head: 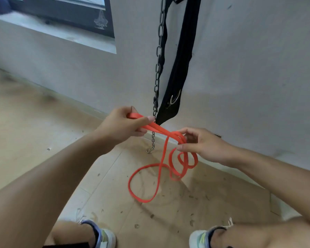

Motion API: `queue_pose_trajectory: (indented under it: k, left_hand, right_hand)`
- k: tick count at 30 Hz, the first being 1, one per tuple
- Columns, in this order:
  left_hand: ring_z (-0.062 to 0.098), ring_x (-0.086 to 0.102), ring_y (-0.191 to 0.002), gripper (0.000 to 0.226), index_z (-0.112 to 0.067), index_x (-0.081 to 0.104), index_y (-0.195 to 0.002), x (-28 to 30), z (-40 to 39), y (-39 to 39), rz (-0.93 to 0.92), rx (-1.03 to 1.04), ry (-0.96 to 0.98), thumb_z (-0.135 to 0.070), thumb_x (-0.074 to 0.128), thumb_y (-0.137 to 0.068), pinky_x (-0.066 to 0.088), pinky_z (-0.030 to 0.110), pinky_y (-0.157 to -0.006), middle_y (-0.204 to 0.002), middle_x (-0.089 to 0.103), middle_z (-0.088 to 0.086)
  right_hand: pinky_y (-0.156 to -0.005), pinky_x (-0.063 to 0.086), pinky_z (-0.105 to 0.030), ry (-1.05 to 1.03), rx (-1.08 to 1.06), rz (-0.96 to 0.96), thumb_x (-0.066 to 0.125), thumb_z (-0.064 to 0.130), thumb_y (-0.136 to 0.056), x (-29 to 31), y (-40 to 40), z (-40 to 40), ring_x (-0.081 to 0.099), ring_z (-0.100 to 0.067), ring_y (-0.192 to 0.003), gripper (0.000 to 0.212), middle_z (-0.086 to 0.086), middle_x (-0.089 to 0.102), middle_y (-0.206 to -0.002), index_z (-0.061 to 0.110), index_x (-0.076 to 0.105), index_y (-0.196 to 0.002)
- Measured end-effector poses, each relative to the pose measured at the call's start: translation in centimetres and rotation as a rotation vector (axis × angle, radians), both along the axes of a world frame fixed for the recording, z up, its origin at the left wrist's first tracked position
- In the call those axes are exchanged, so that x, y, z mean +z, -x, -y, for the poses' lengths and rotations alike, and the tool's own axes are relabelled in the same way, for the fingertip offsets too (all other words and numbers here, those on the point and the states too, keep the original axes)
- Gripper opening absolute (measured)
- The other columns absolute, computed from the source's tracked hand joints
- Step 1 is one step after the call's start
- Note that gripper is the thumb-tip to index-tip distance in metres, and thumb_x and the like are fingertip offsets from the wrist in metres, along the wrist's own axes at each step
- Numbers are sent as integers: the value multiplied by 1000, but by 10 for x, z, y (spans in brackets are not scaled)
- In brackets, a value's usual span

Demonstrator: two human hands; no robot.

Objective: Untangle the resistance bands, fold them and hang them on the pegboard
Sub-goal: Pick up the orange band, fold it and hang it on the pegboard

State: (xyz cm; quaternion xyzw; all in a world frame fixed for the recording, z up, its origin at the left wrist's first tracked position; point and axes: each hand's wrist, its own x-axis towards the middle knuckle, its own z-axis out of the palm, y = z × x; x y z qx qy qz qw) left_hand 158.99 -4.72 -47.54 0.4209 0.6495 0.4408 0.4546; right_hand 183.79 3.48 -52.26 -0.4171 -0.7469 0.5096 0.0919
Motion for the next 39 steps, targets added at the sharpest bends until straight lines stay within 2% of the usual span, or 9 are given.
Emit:
queue_pose_trajectory:
  k: [4, 7, 10, 15, 20, 25, 28, 33, 39]
  left_hand:
    - [10, 54, -47, 35, -10, 54, -71, 2, 1, -12, -200, -12, -161, -19, 87, -77, 46, 20, -48, -58, 58, 2]
    - [9, 47, -43, 37, -13, 50, -66, 0, 2, -22, -167, -71, -176, -9, 85, -79, 39, 17, -45, -54, 51, 0]
    - [11, 46, -43, 38, -14, 49, -65, -4, 3, -29, -135, -121, -164, -6, 83, -79, 38, 20, -47, -52, 50, -3]
    - [7, 45, -41, 37, -13, 50, -66, -4, 6, -35, -125, -146, -195, -4, 84, -79, 36, 16, -45, -48, 49, -10]
    - [6, 45, -42, 31, -9, 55, -71, 4, 11, -37, -129, -193, -205, -6, 85, -78, 37, 15, -46, -50, 51, -9]
    - [10, 51, -42, 32, -9, 55, -72, 5, 11, -36, -168, -144, -239, -8, 86, -78, 43, 20, -46, -55, 56, -4]
    - [16, 66, -49, 28, -11, 57, -80, 2, 11, -30, -363, -80, -294, -16, 85, -81, 56, 29, -51, -72, 69, 6]
    - [15, 75, -67, 18, -15, 61, -86, -1, 10, -16, -469, -44, -273, -17, 79, -87, 63, 45, -71, -83, 76, 0]
    - [18, 77, -78, 20, -20, 69, -80, 15, 6, -11, -275, 225, -511, -2, 79, -84, 63, 35, -79, -87, 77, 1]
  right_hand:
    - [-101, 55, -46, -18, 167, 236, 78, 37, -90, -4, 7, 7, 76, -16, -101, 41, 5, 80, -105, 35, 62, -127]
    - [-108, 46, -32, -166, 256, 468, 73, 53, -89, 1, 19, 18, 61, -16, -129, 74, 6, 68, -137, 39, 40, -154]
    - [-116, 39, -32, -222, 275, 411, 73, 60, -87, 5, 28, 24, 46, -15, -144, 74, 9, 51, -156, 43, 43, -153]
    - [-112, 46, -34, -123, 138, 136, 79, 57, -81, -9, 35, 27, 58, 0, -126, 58, 18, 64, -132, 38, 58, -131]
    - [-104, 53, -36, -199, 76, 22, 76, 56, -84, -15, 41, 30, 64, -3, -116, 49, 13, 70, -121, 46, 57, -128]
    - [-92, 59, -42, -250, 37, -62, 76, 38, -92, -13, 40, 29, 71, -13, -97, 23, 6, 75, -102, 26, 69, -110]
    - [-86, 60, -46, -211, 28, -128, 77, 28, -93, -11, 40, 28, 73, -19, -87, 13, -4, 75, -93, 21, 69, -101]
    - [-65, 53, -24, -198, -32, -205, 81, 20, -90, -6, 37, 27, 61, 0, -62, 12, 4, 70, -72, 19, 75, -100]
    - [-59, 43, -13, -258, 58, 44, 84, 22, -85, -17, 31, 15, 51, 1, -55, 16, 17, 54, -58, 24, 75, -98]
